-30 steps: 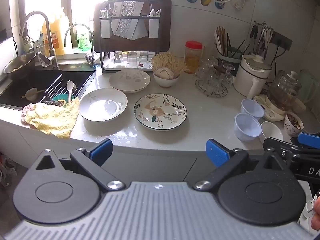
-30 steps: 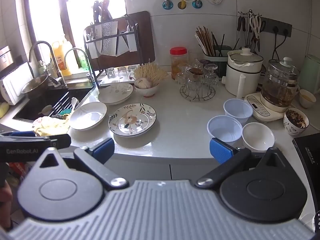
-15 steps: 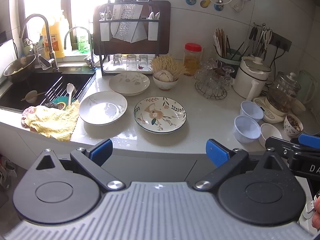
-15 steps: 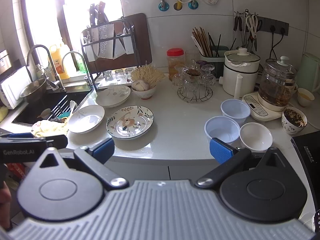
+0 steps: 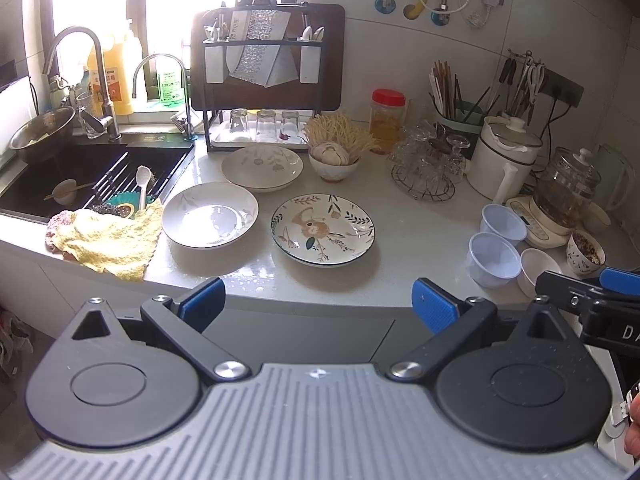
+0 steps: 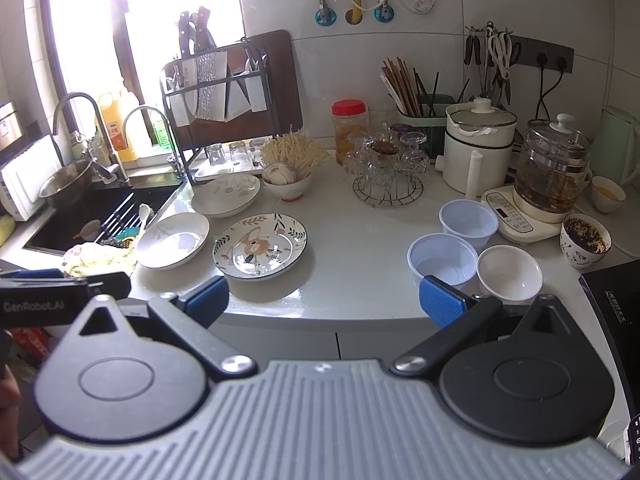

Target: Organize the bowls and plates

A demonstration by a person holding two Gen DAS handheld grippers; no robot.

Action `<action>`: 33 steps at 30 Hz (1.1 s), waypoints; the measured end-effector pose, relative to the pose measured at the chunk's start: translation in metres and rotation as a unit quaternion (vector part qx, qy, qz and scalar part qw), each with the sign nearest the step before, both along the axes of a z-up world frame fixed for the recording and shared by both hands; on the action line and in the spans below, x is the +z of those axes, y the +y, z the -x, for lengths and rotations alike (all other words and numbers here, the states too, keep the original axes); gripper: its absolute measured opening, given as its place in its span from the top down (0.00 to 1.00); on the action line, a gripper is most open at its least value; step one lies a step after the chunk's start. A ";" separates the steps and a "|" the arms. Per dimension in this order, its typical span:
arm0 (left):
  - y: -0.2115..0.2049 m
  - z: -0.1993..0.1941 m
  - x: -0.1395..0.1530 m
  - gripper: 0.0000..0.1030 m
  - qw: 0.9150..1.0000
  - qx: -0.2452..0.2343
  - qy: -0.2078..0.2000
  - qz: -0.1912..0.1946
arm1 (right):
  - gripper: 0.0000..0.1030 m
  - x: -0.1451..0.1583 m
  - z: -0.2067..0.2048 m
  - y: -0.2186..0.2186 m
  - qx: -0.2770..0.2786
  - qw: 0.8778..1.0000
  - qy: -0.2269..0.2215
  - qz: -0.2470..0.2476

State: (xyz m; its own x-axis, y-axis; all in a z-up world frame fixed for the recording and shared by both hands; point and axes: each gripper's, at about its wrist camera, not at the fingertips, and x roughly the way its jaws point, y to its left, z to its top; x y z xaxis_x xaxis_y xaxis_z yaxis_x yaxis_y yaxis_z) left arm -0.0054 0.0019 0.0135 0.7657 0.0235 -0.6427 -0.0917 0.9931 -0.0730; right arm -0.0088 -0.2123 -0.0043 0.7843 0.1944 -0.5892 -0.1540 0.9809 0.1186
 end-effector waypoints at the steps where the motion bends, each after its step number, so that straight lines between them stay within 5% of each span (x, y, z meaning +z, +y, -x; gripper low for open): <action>1: 0.001 0.000 0.001 0.02 1.000 0.005 -0.001 0.001 | 0.00 0.000 0.001 0.000 -0.001 1.000 0.000 0.000; 33: 0.013 0.028 -0.010 0.02 1.000 0.025 0.009 0.012 | 0.00 0.003 0.016 0.004 0.012 1.000 -0.001 -0.004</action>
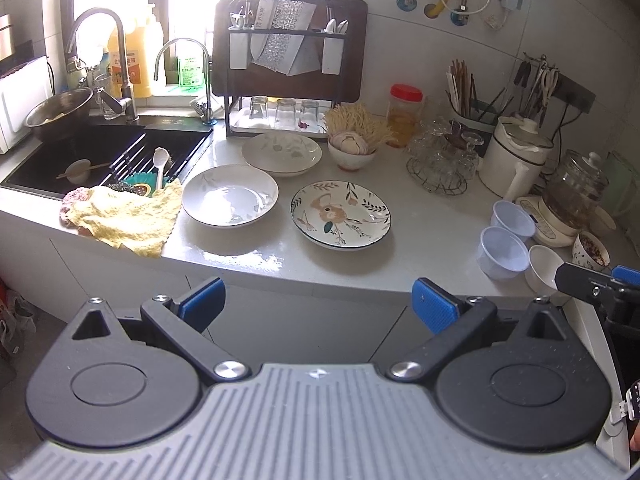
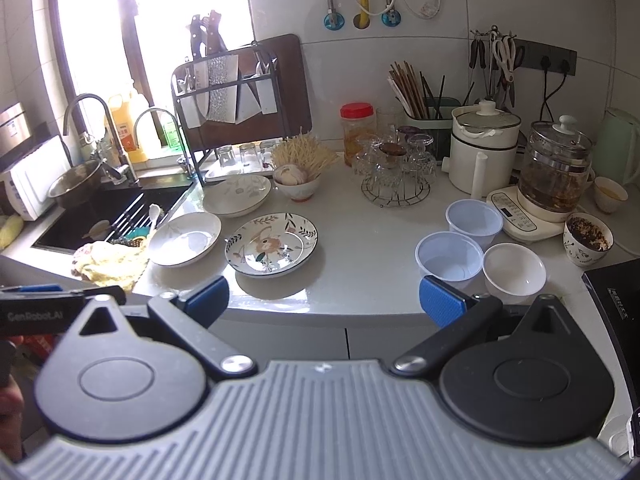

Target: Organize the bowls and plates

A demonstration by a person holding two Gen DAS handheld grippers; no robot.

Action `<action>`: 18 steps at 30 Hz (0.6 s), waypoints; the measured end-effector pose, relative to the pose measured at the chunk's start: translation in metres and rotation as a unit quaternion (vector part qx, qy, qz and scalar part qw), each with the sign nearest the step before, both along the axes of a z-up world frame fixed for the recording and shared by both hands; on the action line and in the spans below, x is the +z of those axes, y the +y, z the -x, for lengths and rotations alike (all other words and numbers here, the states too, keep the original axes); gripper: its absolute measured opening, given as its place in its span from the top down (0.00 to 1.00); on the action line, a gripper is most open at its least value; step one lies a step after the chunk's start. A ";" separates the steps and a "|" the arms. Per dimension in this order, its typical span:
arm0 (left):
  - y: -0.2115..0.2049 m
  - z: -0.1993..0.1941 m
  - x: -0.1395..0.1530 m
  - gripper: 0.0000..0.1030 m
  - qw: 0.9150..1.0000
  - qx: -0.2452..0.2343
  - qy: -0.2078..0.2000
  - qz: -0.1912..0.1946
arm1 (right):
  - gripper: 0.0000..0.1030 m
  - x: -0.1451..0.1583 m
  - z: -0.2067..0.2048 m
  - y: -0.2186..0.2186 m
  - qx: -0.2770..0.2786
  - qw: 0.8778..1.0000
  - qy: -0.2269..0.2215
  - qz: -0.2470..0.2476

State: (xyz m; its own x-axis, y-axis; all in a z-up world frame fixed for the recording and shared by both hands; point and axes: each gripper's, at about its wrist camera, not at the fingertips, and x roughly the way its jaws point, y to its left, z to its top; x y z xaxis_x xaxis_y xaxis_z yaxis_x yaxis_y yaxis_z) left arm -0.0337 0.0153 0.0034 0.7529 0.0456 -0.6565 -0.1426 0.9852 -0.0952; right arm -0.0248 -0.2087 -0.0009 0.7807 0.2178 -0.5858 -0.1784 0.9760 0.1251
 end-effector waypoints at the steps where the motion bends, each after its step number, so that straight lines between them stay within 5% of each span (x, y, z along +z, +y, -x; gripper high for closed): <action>1: 0.000 0.000 -0.001 0.02 1.000 0.001 0.001 0.000 | 0.00 0.000 0.000 0.000 0.001 1.000 0.000 0.000; 18: 0.001 -0.003 -0.003 0.02 1.000 -0.001 0.014 -0.007 | 0.00 -0.008 -0.003 -0.004 0.015 1.000 0.010 -0.025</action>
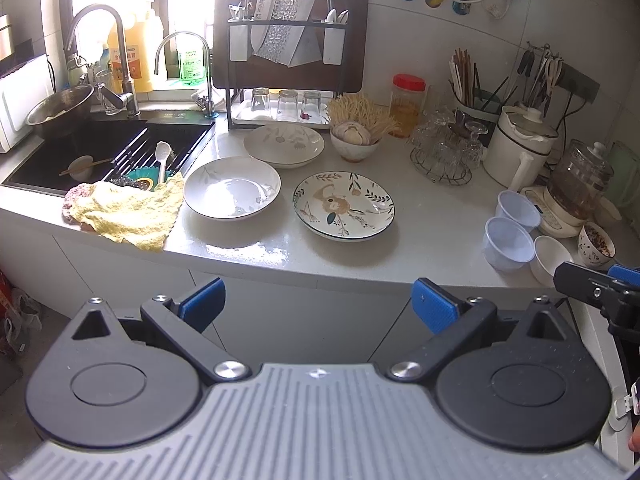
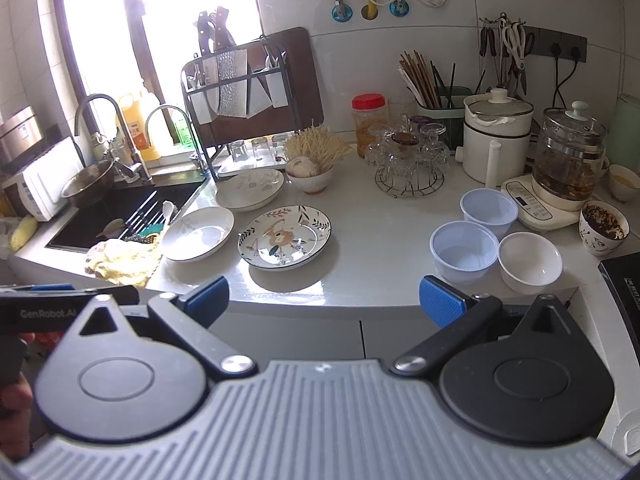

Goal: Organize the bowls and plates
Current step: 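Move both grippers toward the rim of the white deep leaf-print plate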

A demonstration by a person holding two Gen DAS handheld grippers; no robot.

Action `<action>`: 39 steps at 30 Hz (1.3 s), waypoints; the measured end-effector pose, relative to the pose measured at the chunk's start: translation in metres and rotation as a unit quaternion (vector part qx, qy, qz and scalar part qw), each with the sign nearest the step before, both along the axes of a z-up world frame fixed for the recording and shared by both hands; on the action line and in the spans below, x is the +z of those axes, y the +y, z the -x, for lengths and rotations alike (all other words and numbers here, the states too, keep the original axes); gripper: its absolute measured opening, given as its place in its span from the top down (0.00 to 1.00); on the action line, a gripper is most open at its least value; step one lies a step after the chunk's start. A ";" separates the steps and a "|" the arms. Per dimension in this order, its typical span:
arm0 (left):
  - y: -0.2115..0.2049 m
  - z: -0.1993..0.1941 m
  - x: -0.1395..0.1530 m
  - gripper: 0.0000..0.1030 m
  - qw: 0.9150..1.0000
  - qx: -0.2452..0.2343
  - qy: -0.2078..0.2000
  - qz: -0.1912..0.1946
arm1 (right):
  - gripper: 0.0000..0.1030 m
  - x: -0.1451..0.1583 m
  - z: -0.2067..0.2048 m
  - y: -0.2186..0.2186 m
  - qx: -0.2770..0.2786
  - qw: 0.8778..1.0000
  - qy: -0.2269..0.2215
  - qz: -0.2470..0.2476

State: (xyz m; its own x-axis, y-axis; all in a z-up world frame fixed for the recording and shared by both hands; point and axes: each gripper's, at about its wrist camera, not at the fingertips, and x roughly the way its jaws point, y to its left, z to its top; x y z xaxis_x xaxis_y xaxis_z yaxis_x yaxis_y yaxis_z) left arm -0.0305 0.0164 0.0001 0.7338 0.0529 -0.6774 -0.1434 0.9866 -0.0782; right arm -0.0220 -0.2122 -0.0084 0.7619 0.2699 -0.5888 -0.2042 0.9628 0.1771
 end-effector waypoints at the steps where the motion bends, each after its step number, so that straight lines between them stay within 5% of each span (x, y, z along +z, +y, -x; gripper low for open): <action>1: 0.000 0.000 0.000 0.02 1.000 -0.001 0.001 -0.001 | 0.00 0.000 -0.001 0.000 0.001 1.000 -0.001 0.000; 23: 0.036 -0.061 -0.007 0.02 1.000 -0.003 0.020 0.014 | 0.00 -0.006 -0.044 0.029 -0.005 1.000 0.024 -0.017; 39: 0.109 -0.141 0.004 0.02 1.000 -0.008 0.017 0.013 | 0.00 -0.005 -0.120 0.091 -0.001 0.998 0.040 -0.054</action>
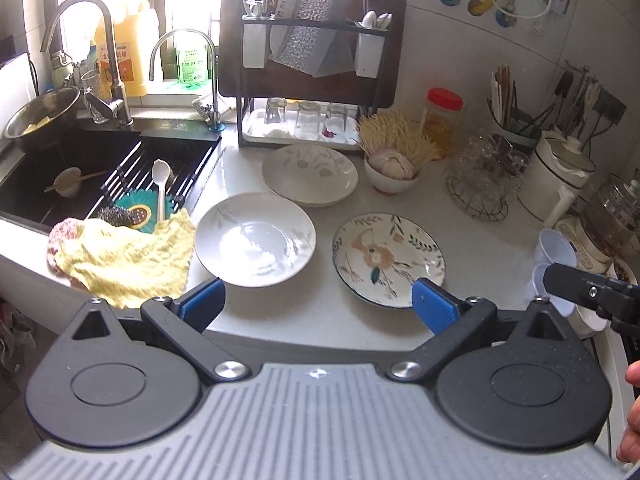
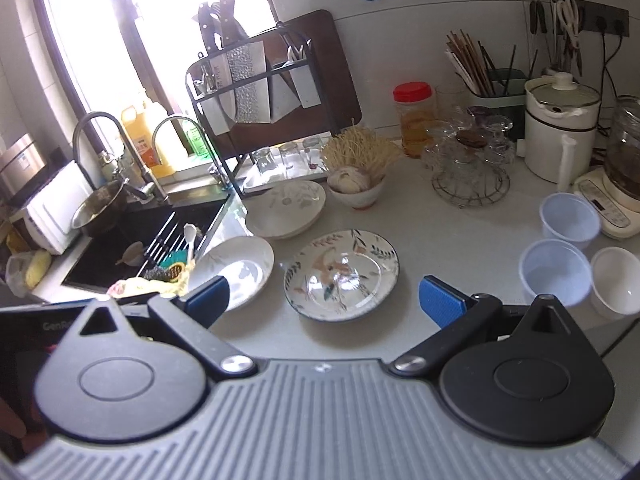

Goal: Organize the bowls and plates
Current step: 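Move both grippers toward the rim of the white deep leaf-print plate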

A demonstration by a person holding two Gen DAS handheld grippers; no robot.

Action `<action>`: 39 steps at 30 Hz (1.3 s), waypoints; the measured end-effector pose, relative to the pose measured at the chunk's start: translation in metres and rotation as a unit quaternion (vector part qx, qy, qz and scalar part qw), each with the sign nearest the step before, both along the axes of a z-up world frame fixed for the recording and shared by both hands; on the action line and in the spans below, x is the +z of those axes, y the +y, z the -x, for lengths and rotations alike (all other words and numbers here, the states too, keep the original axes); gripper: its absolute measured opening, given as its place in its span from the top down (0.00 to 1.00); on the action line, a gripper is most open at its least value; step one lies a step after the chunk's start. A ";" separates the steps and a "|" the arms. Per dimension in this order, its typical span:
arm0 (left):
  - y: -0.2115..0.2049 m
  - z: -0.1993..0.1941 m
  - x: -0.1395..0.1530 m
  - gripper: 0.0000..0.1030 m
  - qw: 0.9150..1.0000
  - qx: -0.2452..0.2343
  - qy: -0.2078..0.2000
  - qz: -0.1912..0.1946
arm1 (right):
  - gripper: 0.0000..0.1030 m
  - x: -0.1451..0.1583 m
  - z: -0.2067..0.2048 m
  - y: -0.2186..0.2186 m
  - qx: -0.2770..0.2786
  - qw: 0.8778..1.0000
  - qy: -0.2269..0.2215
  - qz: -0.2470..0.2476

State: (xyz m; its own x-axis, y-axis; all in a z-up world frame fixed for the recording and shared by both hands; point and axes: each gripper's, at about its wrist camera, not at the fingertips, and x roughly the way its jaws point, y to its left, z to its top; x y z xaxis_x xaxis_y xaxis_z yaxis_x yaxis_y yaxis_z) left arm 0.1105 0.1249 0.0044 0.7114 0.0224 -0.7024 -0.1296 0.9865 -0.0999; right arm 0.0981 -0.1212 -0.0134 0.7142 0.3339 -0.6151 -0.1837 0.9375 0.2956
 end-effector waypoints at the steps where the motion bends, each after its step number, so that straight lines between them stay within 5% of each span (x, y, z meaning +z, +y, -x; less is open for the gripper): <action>1: 0.006 -0.006 0.001 0.02 1.000 -0.002 0.000 -0.001 | 0.00 0.000 -0.007 0.005 0.000 1.000 0.003 -0.003; 18: 0.145 -0.113 -0.009 0.02 1.000 -0.017 -0.019 0.013 | 0.01 -0.016 -0.094 0.101 -0.018 1.000 0.012 -0.013; 25: 0.190 -0.153 -0.047 0.02 0.998 -0.053 0.009 0.044 | 0.11 -0.046 -0.114 0.140 -0.024 0.999 0.043 -0.011; 29: 0.196 -0.172 -0.075 0.03 0.995 -0.077 0.036 0.044 | 0.26 -0.070 -0.124 0.160 -0.009 0.996 0.087 -0.009; 36: 0.205 -0.200 -0.119 0.03 0.989 -0.116 0.074 0.053 | 0.28 -0.103 -0.143 0.183 -0.016 0.991 0.132 -0.001; 39: 0.210 -0.208 -0.134 0.12 0.986 -0.126 0.089 0.062 | 0.29 -0.117 -0.149 0.189 -0.019 0.989 0.148 -0.008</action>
State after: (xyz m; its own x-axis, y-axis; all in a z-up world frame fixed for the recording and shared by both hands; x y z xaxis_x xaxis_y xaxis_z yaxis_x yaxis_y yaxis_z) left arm 0.3189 0.3347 -0.1294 0.5489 -0.2324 -0.8029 0.0913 0.9715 -0.2188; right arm 0.2468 0.0681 -0.1302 0.5163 0.3229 -0.7932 -0.0527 0.9364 0.3469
